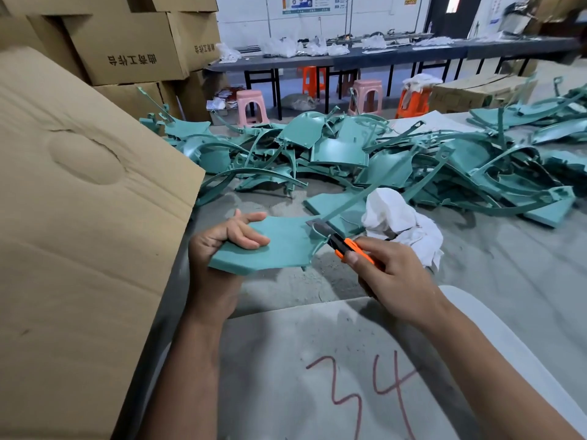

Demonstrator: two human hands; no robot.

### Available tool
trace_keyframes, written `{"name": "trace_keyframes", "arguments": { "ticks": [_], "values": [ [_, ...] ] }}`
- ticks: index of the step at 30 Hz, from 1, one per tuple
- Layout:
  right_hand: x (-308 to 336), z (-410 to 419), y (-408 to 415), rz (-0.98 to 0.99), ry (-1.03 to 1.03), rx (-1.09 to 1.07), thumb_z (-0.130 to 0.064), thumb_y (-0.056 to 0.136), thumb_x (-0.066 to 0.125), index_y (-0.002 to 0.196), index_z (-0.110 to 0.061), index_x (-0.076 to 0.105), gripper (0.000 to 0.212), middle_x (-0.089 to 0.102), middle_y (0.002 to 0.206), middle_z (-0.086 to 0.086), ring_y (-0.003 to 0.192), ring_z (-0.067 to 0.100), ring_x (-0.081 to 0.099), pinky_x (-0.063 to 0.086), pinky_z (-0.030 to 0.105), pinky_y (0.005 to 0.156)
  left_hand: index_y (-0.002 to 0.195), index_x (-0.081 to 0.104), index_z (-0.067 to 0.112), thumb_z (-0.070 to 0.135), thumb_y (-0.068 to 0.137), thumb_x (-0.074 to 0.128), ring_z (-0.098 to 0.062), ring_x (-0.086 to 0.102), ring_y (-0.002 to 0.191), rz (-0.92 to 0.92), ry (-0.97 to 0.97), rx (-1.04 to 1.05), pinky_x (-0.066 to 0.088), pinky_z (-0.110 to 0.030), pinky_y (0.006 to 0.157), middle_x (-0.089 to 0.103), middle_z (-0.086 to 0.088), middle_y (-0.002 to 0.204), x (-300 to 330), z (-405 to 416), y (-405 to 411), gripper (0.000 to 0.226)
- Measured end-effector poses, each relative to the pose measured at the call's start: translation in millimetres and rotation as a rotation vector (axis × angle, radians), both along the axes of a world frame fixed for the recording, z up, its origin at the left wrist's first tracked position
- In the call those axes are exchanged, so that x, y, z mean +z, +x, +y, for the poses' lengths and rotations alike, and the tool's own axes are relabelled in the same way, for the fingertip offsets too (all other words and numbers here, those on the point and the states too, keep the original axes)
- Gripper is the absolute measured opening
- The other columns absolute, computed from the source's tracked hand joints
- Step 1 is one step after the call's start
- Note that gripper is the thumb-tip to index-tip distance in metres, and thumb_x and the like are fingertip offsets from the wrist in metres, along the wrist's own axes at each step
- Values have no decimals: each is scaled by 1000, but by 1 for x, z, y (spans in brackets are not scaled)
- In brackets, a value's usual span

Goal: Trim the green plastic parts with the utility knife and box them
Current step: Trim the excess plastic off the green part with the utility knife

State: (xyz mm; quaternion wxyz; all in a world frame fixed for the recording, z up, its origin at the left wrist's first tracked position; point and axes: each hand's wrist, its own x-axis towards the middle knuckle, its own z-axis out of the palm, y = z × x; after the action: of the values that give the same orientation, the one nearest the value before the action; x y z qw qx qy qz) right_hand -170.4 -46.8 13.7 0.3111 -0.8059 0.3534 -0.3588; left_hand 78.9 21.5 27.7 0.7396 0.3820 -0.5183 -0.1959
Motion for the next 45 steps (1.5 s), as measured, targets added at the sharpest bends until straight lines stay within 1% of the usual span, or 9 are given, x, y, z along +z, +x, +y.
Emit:
{"name": "trace_keyframes", "arguments": {
  "ticks": [4,7,11,14,21,28,35,39,45],
  "values": [
    [-5,3,7,134,-167,-143,-36,103,59,90,-27,64,16,56,61,-6,58,14,52,42,35,58,71,60,9,-23,88,44,-35,67,99,-26,41,15,33,-34,117,66,-2,62,-5,-4,-2,40],
    [-3,4,6,124,-129,0,-36,103,59,90,-31,65,15,55,63,-8,57,12,49,38,31,56,63,58,11,-20,86,44,-35,68,94,30,32,36,35,-37,119,64,0,59,-6,-6,-1,41],
    [3,5,2,-153,75,184,-35,102,56,87,-20,63,22,47,61,-4,52,11,43,35,27,52,52,56,15,-25,87,38,-30,70,91,74,26,88,38,-34,115,63,0,57,-8,-10,5,56],
    [3,7,5,-13,-117,141,-36,103,55,87,-21,63,23,48,64,-8,55,9,42,33,25,54,52,53,12,-27,85,36,-32,70,90,109,32,130,37,-35,116,62,0,55,-9,-10,4,54],
    [14,8,-1,-6,-117,283,-33,103,58,86,-57,58,29,52,64,-14,54,13,49,39,35,54,49,56,17,-10,83,40,-33,70,87,163,5,59,33,-45,121,59,-1,52,-4,-9,3,46],
    [2,3,1,133,-247,-64,-39,103,54,83,-28,57,24,52,59,-6,55,16,49,39,32,54,68,56,12,-11,83,40,-29,69,89,110,6,125,32,-38,121,61,5,55,-2,-5,4,32],
    [3,21,18,112,-214,128,-32,105,56,85,-24,57,22,48,60,-4,56,19,47,40,35,55,70,58,12,-24,82,40,-31,65,93,32,-28,306,25,-35,123,62,11,59,-4,-3,2,42],
    [2,18,17,186,-184,27,-44,104,53,81,-25,54,29,51,58,-2,53,17,49,44,44,56,62,57,5,-24,79,47,-30,66,92,-11,17,397,22,-48,125,59,-9,62,-5,-5,-4,35],
    [-2,13,14,126,-207,-225,-46,104,51,86,-25,56,28,53,55,-5,50,15,49,44,39,50,52,53,11,-9,69,46,-24,57,65,53,50,370,47,-29,103,53,-13,53,-2,-1,-4,27]
  ]
}}
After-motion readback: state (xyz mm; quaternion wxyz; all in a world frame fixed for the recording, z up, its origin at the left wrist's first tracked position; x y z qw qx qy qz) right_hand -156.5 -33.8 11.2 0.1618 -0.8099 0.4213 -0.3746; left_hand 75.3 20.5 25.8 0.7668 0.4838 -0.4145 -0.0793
